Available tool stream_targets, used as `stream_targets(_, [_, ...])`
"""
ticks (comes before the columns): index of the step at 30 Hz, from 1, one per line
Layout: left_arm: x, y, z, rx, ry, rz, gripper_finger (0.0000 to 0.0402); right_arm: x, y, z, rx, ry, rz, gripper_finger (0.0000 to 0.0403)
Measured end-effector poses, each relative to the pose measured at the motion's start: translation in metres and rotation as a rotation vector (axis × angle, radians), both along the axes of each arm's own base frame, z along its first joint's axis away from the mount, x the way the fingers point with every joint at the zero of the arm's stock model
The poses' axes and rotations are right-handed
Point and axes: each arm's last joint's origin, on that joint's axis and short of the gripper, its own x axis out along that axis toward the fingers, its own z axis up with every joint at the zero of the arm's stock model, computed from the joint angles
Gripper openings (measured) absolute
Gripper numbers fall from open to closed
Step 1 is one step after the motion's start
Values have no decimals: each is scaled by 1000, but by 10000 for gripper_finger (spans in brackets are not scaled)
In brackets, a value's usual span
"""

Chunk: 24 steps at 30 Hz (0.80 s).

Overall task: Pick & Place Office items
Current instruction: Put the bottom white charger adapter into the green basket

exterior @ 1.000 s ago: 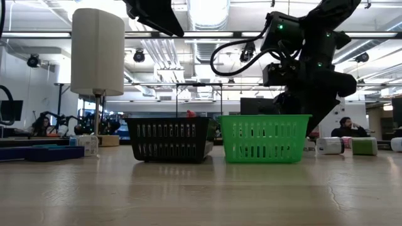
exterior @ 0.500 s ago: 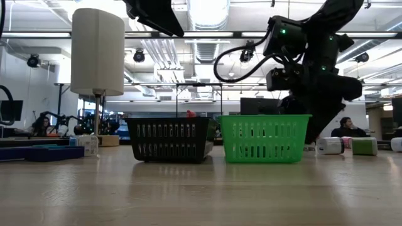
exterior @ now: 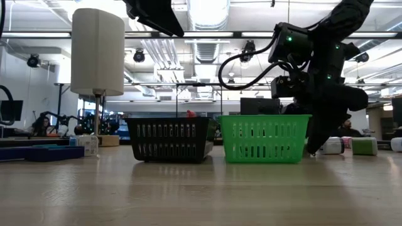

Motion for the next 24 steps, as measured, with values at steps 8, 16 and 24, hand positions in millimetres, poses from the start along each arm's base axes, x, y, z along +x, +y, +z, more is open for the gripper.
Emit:
stream_targets(8, [0,0,0,0,0,0,303,5,0,3,14,-41,-46,319])
stream_targets(16, [0,0,0,0,0,0,303,5,0,3,15,-49,-50,234])
stream_targets(24, [0,0,0,0,0,0,303,6,0,4,9,-52,-51,208])
